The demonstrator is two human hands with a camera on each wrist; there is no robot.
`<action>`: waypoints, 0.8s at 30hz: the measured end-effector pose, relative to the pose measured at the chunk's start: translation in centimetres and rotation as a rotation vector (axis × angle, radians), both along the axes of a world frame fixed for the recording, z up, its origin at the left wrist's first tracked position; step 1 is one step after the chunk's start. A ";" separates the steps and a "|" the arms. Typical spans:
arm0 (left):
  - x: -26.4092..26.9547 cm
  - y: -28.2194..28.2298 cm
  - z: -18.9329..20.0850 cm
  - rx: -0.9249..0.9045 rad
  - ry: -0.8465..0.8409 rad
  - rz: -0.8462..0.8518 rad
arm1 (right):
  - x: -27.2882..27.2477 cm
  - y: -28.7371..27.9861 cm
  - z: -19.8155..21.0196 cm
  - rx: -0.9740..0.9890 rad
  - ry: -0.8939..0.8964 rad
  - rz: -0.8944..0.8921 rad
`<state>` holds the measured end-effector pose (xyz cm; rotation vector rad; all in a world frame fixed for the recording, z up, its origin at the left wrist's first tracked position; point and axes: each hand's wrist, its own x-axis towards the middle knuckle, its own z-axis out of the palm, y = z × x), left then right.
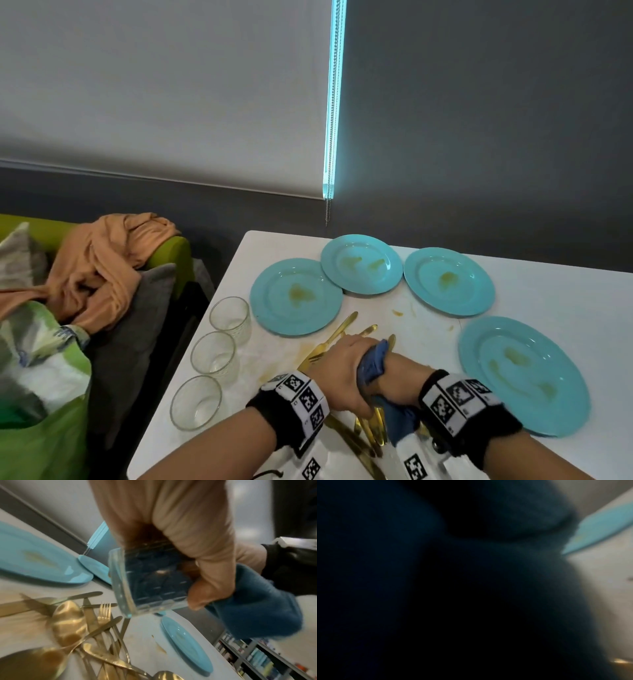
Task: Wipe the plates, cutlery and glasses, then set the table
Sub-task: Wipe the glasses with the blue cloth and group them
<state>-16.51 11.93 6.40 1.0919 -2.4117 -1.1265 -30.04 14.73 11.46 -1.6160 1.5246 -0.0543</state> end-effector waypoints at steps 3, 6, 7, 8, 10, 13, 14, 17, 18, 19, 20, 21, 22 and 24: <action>1.6 -0.3 -0.9 -0.029 0.103 0.208 | -1.8 -0.2 1.2 0.023 -0.261 -0.242; 3.3 -0.4 -0.3 -0.006 0.221 0.412 | -3.9 -0.2 2.4 -0.120 -0.459 -0.524; 3.7 -0.2 0.2 0.011 0.267 0.466 | -4.6 -0.4 2.0 -0.192 -0.499 -0.611; 3.9 0.1 0.7 0.026 0.317 0.506 | -5.1 -0.5 1.7 -0.222 -0.538 -0.715; 3.6 0.7 1.4 0.067 0.401 0.533 | -5.3 -0.7 0.4 -0.187 -0.605 -0.862; 2.0 1.8 1.9 0.149 0.525 0.528 | -3.3 -0.4 -1.5 -0.024 -0.741 -0.821; 1.5 2.1 1.9 0.169 0.555 0.536 | -2.6 -0.2 -1.8 0.023 -0.779 -0.841; 1.1 2.3 1.2 0.252 0.673 0.593 | -1.8 0.0 -2.7 0.138 -0.860 -0.872; 1.3 2.3 0.8 0.276 0.705 0.608 | -1.6 0.0 -3.0 0.168 -0.874 -0.878; 1.6 2.2 0.5 0.294 0.724 0.619 | -1.4 0.0 -3.4 0.203 -0.894 -0.882; 1.8 2.2 0.2 0.308 0.735 0.631 | -1.0 0.1 -3.5 0.255 -0.903 -0.879; 2.0 2.2 0.1 0.319 0.750 0.644 | -0.5 0.2 -4.0 0.309 -0.915 -0.873; 2.1 2.0 0.0 0.323 0.766 0.659 | -0.1 0.3 -4.4 0.352 -0.899 -0.879; 2.3 1.6 -0.1 0.318 0.783 0.693 | 0.5 0.5 -5.1 0.382 -0.860 -0.864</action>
